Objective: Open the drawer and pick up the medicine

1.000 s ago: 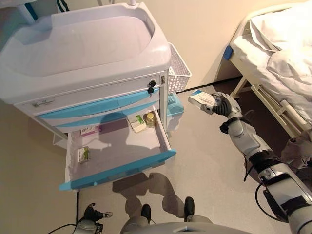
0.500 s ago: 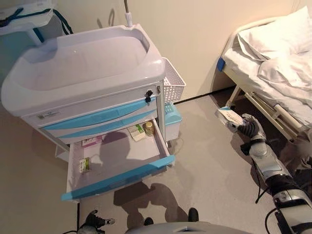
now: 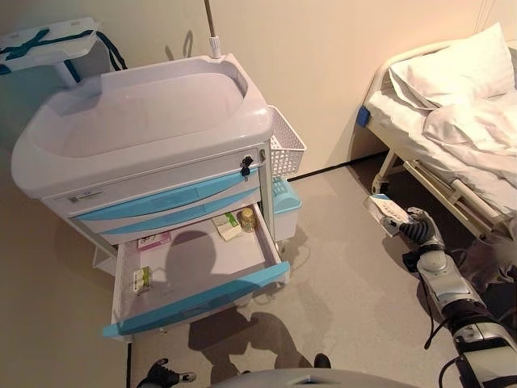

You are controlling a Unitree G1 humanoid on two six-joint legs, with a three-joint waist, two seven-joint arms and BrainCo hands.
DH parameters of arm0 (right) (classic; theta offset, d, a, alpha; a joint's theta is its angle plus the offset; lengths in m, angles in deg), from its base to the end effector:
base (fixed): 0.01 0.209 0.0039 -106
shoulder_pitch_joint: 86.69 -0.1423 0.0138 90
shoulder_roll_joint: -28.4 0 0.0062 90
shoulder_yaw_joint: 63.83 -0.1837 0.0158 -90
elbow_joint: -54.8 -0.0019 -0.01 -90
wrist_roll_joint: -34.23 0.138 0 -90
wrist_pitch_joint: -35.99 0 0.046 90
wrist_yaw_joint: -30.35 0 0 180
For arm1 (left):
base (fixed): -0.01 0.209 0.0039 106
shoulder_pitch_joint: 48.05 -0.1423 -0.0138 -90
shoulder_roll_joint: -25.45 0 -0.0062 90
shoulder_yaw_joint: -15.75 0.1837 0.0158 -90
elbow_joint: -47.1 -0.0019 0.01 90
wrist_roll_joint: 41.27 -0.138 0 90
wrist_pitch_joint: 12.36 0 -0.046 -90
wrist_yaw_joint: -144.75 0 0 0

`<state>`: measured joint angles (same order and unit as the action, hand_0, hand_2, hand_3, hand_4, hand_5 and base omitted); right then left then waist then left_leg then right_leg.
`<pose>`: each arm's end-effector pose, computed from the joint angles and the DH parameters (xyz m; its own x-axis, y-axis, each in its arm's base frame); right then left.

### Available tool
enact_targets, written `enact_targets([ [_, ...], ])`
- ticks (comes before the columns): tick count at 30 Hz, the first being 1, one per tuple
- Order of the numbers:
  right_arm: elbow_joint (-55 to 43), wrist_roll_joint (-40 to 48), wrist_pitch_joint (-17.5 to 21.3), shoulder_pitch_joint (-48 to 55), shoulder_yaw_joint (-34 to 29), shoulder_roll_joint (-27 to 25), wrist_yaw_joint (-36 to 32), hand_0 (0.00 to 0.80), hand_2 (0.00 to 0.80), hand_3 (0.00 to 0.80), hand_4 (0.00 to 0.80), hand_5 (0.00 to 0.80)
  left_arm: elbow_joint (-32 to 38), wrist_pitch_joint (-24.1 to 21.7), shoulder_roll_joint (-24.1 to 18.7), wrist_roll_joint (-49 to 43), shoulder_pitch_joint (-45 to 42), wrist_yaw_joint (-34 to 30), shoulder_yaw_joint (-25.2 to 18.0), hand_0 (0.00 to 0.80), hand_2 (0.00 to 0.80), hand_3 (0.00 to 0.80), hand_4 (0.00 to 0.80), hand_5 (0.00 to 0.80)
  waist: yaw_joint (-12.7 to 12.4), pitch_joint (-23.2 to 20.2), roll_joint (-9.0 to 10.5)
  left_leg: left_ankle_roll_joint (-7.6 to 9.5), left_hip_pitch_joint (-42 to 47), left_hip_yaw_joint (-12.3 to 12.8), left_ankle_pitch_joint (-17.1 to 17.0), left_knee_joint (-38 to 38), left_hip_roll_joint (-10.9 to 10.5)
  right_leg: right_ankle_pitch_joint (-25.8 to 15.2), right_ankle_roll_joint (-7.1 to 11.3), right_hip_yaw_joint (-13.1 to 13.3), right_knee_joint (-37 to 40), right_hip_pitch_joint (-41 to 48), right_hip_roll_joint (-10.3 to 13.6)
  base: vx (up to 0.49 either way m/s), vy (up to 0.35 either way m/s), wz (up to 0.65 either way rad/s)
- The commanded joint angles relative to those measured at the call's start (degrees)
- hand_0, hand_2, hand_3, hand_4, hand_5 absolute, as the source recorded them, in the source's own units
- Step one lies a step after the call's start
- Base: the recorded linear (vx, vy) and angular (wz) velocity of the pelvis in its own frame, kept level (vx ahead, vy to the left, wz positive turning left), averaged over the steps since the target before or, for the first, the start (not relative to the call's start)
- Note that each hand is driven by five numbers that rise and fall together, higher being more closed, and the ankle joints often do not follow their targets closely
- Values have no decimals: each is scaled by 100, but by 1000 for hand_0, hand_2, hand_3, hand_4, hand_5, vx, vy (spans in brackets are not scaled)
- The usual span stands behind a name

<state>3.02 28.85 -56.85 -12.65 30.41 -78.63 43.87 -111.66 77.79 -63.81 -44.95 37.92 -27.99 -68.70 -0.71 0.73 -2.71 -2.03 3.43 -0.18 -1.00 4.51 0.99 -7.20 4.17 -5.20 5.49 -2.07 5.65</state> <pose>0.2353 -0.2906 0.0276 0.8817 -0.4270 -0.2004 0.1837 0.7021 -0.6879 0.0504 0.2372 -0.1150 0.3092 0.3367 -0.8894 0.1184 0.9143 0.3873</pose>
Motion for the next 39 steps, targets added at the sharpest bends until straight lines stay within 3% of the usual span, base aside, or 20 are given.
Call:
enact_targets([
  [1, 21, 191, 249, -567, -140, -109, 113, 800, 800, 800, 800, 800, -408, 29, -216, -102, 164, 23, 65, 0, 0, 0, 0, 0, -28, -129, 316, 72, -415, -227, -139, -62, -190, 271, 397, -123, -271, 172, 67, 0, 0, 0],
  [14, 136, 549, 335, -1858, 321, -471, 220, 800, 800, 800, 800, 800, -539, 75, -330, -156, 81, 44, 166, 0, 0, 0, 0, 0, -207, -22, 558, 78, -488, -295, -148, -51, -173, 233, 408, -163, -258, 114, 65, 0, 0, 0],
  [25, 1162, 955, 381, -4028, 1391, -863, 166, 800, 800, 800, 800, 800, -558, 59, -477, 30, 128, 132, 424, 0, 0, 0, 0, 0, -427, 135, 845, 71, -673, -363, -189, -94, -179, 172, 414, -228, -259, -43, 46, -3, -1, 2],
  [39, 1732, 1042, 375, -5765, 2403, -543, 158, 800, 800, 800, 800, 800, -582, 58, -652, 158, 244, 315, 540, 0, 0, 0, 0, 0, -611, 300, 1102, 66, -934, -479, -223, -156, -194, 114, 413, -293, -247, -232, 25, -2, -3, 5],
])
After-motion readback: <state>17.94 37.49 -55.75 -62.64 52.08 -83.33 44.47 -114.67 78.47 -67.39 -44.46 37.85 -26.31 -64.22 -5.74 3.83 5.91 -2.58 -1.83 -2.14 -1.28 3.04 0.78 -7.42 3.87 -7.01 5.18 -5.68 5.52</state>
